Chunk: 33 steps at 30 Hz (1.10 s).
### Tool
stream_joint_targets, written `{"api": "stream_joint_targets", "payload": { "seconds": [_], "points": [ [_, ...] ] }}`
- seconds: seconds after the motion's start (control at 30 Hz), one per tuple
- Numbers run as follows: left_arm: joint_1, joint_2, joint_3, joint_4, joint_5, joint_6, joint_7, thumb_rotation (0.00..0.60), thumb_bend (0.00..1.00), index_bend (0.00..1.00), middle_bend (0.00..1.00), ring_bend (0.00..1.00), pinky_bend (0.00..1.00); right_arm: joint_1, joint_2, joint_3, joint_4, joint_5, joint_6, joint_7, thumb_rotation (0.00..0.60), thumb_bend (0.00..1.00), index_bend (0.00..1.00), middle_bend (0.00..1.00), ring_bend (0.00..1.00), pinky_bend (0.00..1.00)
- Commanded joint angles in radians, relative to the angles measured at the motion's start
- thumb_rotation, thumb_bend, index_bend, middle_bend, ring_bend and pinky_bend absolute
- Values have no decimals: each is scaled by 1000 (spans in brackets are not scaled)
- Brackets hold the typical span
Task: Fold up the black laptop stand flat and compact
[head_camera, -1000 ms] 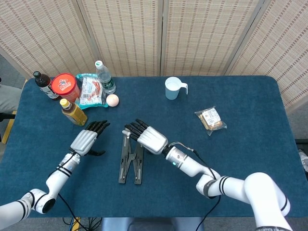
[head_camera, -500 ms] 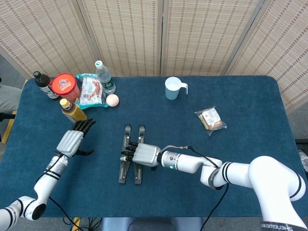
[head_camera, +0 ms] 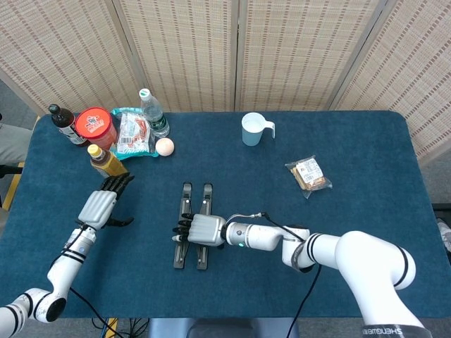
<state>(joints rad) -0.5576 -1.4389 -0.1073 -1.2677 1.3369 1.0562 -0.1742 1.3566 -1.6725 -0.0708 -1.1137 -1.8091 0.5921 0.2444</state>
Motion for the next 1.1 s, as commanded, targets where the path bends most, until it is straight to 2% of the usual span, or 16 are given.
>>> {"api": "stream_joint_targets", "payload": {
  "seconds": [0.03,0.53,0.77,1.0,1.1],
  "points": [
    [3,-1,-1,6,1,2,-6,600,152,0,0,0,0,25,-23,-16,33,-12,-6,29,600,0,0,0,0,0],
    [15,-12,-7,37,11,6,-43,600,152,0,0,0,0,84,-89,-58,144,-26,13,125,600,2,0,3,0,0],
    [19,-15,-7,44,16,7,-52,600,152,0,0,0,0,87,-113,-72,189,-26,40,151,600,70,0,101,0,0],
    [20,-16,-10,46,19,8,-56,600,152,0,0,0,0,88,-135,-83,226,-20,49,168,600,76,0,169,0,0],
    [22,-17,-10,47,21,8,-57,600,152,0,0,0,0,83,-144,-87,245,-22,68,173,600,109,13,198,0,0]
  ]
}}
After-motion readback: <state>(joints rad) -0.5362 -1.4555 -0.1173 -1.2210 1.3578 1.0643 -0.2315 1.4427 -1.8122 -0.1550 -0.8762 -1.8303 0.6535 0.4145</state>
